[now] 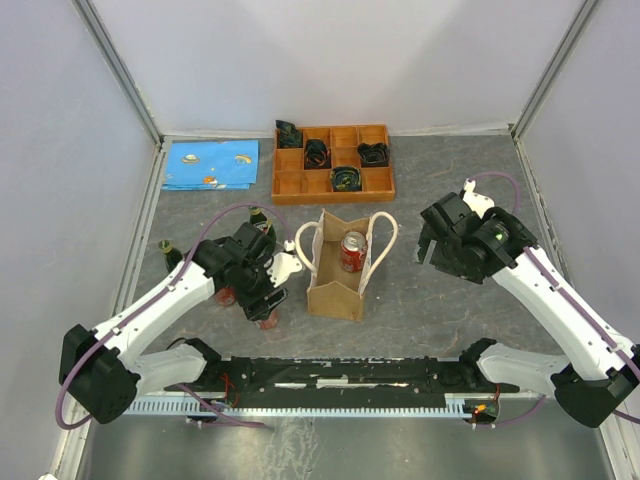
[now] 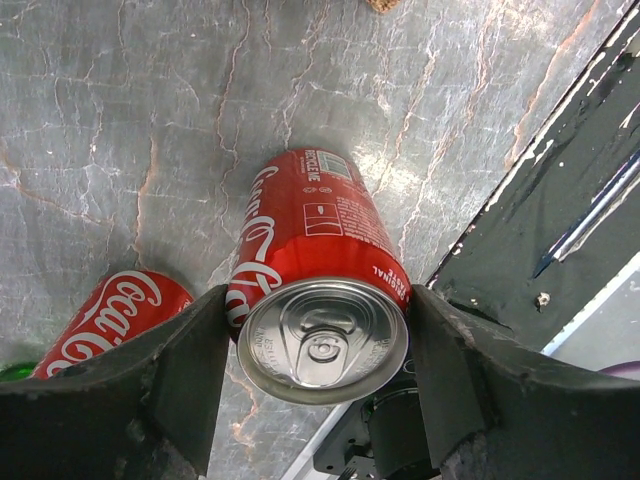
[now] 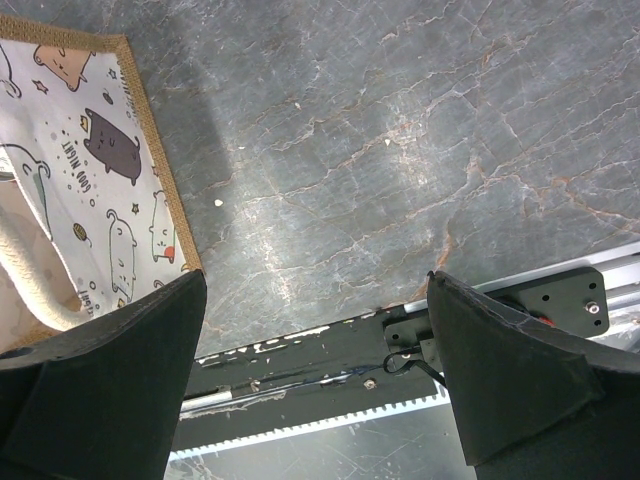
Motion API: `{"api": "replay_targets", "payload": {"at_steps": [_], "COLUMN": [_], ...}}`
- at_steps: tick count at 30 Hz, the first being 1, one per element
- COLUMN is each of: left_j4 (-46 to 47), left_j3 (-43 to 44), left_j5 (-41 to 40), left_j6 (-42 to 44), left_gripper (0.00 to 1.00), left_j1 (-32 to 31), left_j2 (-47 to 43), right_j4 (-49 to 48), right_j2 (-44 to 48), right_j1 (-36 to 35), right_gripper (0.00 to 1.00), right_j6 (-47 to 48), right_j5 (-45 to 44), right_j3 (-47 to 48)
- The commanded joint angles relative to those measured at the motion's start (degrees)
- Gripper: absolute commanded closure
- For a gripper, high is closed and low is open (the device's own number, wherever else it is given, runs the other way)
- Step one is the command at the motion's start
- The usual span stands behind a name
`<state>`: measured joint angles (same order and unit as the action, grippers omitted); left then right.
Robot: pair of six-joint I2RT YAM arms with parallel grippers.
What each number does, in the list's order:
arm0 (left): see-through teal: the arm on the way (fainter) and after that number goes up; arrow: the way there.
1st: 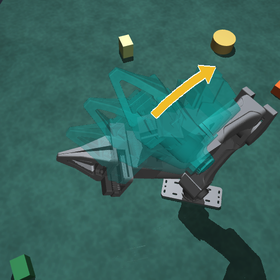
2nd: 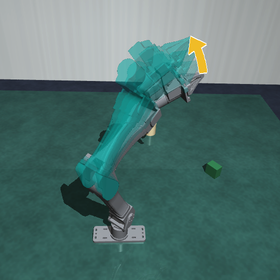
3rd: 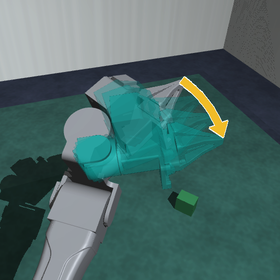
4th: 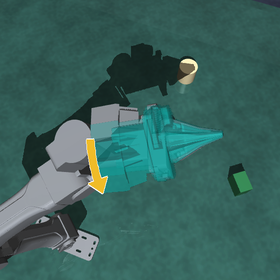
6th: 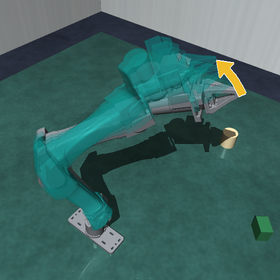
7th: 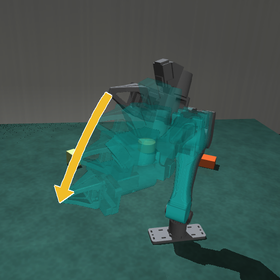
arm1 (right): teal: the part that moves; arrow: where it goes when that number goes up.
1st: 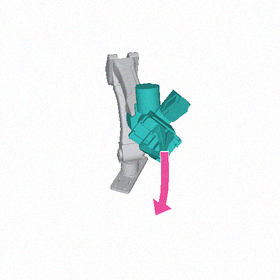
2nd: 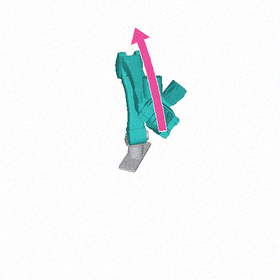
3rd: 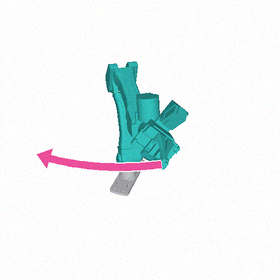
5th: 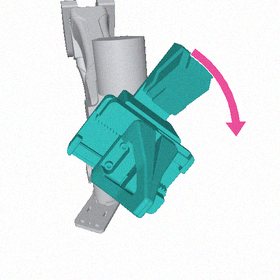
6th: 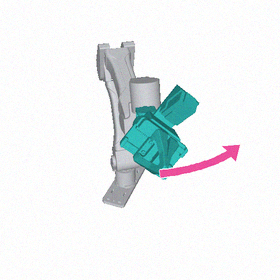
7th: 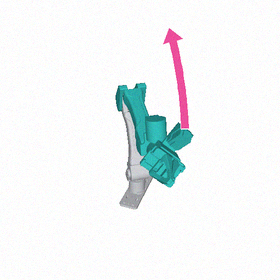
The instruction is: Place the beverage into the canvas bag
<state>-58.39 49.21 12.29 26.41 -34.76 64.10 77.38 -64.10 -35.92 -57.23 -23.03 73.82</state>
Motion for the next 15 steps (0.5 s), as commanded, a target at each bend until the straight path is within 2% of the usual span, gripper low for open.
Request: {"api": "replay_targets", "payload": {"at_steps": [1,3,5,6,9,15], "left_j4": [2.5,2.6,2.1,1.8,-0.3,-9.9], "left_j3": [-1.2,-0.9,0.4,1.4,6.6,22.8], "left_j5": [-0.4,-0.5,-1.0,-1.1,-1.1,-3.4], "left_j6": [1.5,1.1,0.3,-0.3,-2.3,-5.3], "left_gripper": [0.43,0.6,0.86,0.95,0.97,0.97], "left_j1": [-0.3,-0.3,-0.3,-0.3,-0.2,0.0], "left_j2": [0.0,0.1,0.0,-0.1,-1.2,-4.9], "right_j4": [-0.2,-0.2,-0.2,-0.1,0.3,0.0], "right_j2": [0.2,0.4,0.5,0.5,0.8,1.6], "right_j1": [0.1,0.1,0.1,0.2,0.1,0.1], "right_gripper": [0.01,0.01,0.01,0.01,0.01,0.01], "right_j6": [-0.5,-0.6,-0.6,-0.6,-0.7,-0.9], "right_j5": [-0.6,-0.5,-0.6,-0.6,-0.7,-0.6], "right_j3": [1.9,1.8,1.8,1.9,2.1,1.2]}}
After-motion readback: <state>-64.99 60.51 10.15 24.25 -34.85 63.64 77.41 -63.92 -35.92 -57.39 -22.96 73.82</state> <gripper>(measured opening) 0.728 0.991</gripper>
